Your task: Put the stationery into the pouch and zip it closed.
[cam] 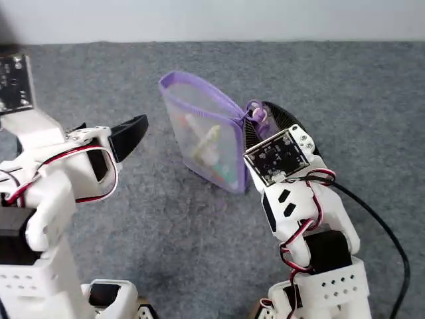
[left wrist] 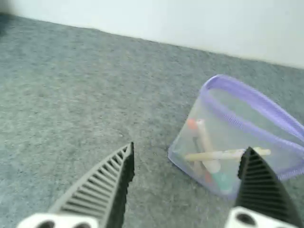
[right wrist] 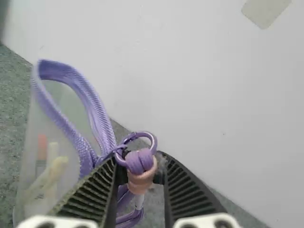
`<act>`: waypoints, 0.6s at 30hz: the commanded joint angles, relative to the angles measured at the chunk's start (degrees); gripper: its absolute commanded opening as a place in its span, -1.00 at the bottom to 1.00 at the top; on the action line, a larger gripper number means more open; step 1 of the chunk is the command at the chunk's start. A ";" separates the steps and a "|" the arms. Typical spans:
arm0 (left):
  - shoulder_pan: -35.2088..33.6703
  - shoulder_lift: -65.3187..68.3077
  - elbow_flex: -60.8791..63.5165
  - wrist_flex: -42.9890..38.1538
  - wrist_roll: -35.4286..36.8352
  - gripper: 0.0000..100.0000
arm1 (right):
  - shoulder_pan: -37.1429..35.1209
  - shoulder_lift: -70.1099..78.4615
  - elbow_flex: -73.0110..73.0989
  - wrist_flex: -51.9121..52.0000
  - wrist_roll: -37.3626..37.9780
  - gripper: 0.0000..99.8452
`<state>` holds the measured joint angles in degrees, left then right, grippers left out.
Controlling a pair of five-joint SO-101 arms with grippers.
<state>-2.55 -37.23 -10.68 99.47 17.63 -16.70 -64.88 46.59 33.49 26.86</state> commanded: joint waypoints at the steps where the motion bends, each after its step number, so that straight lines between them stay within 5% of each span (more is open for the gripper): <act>1: 1.05 -2.37 0.66 1.05 0.09 -0.32 | -0.92 -0.66 -5.36 -0.66 0.79 -0.99; 11: 20.48 -11.69 20.09 0.88 -2.29 -0.32 | -7.78 -0.48 -9.14 6.73 4.04 -0.99; 18: 23.03 -11.60 27.65 -5.63 -2.29 -0.32 | -11.74 -0.48 -9.05 6.73 6.95 -0.99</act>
<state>19.78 -48.04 16.22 97.54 15.87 -27.25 -64.79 41.32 40.09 32.92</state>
